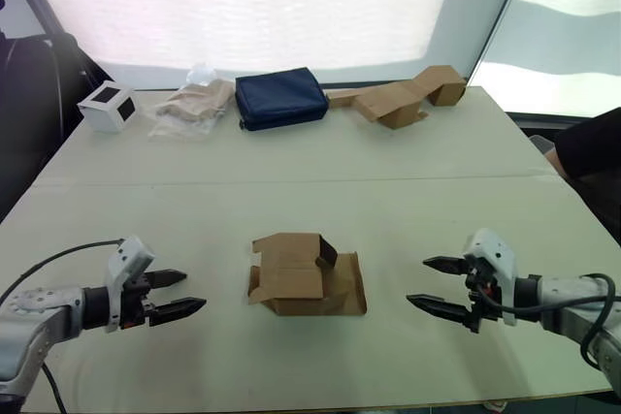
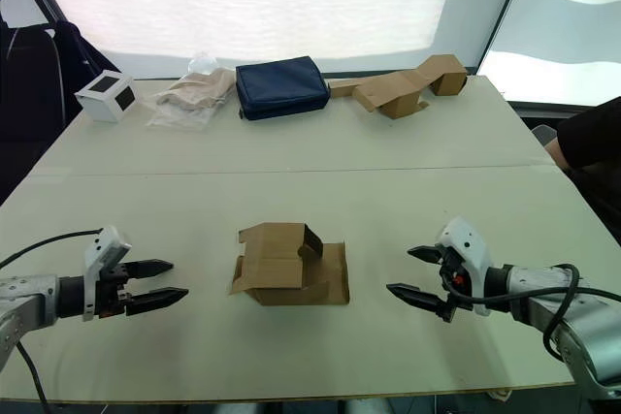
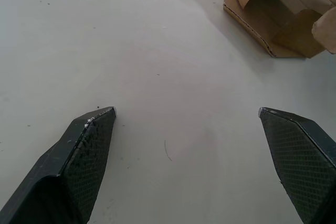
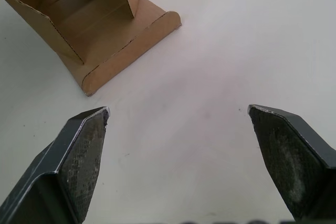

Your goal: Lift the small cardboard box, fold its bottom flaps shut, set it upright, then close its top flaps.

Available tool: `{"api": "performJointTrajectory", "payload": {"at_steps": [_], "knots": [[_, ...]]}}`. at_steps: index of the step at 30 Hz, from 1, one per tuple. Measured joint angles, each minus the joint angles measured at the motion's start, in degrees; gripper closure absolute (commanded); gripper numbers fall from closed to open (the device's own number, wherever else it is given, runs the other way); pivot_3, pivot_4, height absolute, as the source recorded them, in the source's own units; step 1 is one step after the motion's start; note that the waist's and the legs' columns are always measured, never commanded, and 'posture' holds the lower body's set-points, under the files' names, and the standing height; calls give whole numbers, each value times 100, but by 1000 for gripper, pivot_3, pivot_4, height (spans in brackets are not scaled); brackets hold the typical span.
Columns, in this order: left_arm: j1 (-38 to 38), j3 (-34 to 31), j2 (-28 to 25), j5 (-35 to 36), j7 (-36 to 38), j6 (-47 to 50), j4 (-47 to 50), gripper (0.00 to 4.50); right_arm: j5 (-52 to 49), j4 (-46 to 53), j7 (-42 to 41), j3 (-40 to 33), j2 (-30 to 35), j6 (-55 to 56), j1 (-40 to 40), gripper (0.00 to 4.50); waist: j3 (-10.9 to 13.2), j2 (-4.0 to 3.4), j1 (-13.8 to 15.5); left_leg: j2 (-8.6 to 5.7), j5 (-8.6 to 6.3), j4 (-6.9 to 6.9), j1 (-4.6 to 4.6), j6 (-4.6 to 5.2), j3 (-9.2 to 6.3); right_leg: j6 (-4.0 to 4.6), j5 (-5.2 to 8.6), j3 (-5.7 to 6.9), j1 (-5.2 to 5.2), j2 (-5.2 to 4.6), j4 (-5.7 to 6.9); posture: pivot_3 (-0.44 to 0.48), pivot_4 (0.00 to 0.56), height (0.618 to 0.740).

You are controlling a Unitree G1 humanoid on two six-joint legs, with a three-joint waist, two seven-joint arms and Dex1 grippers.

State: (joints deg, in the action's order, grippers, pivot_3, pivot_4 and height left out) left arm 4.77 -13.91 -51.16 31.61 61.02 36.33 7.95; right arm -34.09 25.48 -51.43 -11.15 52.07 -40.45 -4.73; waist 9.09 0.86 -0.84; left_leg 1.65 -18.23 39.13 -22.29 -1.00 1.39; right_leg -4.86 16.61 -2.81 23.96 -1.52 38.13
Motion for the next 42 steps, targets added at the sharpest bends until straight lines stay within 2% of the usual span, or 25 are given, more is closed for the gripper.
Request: {"api": "performJointTrajectory", "payload": {"at_steps": [19, 22, 25, 29, 35, 38, 42], "knots": [[-144, -2, 65, -100, -340, -136, -109, 0, 16, -2, 172, 131, -104, -114, 61, 36, 0, 0, 5, -1, 0, 0, 0, 0, 0, 0, 0, 0, 0, -2, 1, 0, 150, 740], [-321, -81, 307, 108, -570, 107, 44, 0, 84, -113, 259, 175, -103, -221, 152, 36, 0, 1, 11, -2, 0, 1, -1, 0, 0, -1, 0, 0, -1, -4, 0, 0, 150, 740], [-514, -80, 318, 222, -734, 378, 280, 0, 121, -195, 269, 177, -103, -252, 335, 36, 0, 1, 8, -1, 0, 2, -1, 0, -2, -1, -1, 0, 0, -3, 1, 0, 150, 740], [-875, -65, 258, 350, -829, 847, 265, 0, 20, -219, 274, 75, -151, -340, 354, 36, 0, 1, 8, -1, 0, 2, -1, 0, -2, -1, -1, 0, 0, 0, 2, 0, 150, 740], [-1673, -38, 130, 577, -661, 1608, -670, 0, -68, -181, 464, -134, -346, -394, 384, 36, 0, 1, -4, -2, 0, 2, -1, 0, 1, -1, -1, 4, 2, 7, 4, 0, 150, 740], [-1806, -4, -135, 1285, -45, 2751, -978, 0, -389, 394, 491, -173, -346, -564, 448, 36, 1, -3, -36, -1, 0, 1, -6, 0, 1, -1, 0, 5, 11, 8, 7, 0, 150, 740], [-1861, -8, 61, 2159, 311, 4009, -1122, 0, -699, 1376, 579, -100, -218, -752, 572, 36, 0, -1, -5, -1, 0, 3, -4, 0, -4, -1, 0, 8, 7, 5, 9, 0, 150, 740]]}}
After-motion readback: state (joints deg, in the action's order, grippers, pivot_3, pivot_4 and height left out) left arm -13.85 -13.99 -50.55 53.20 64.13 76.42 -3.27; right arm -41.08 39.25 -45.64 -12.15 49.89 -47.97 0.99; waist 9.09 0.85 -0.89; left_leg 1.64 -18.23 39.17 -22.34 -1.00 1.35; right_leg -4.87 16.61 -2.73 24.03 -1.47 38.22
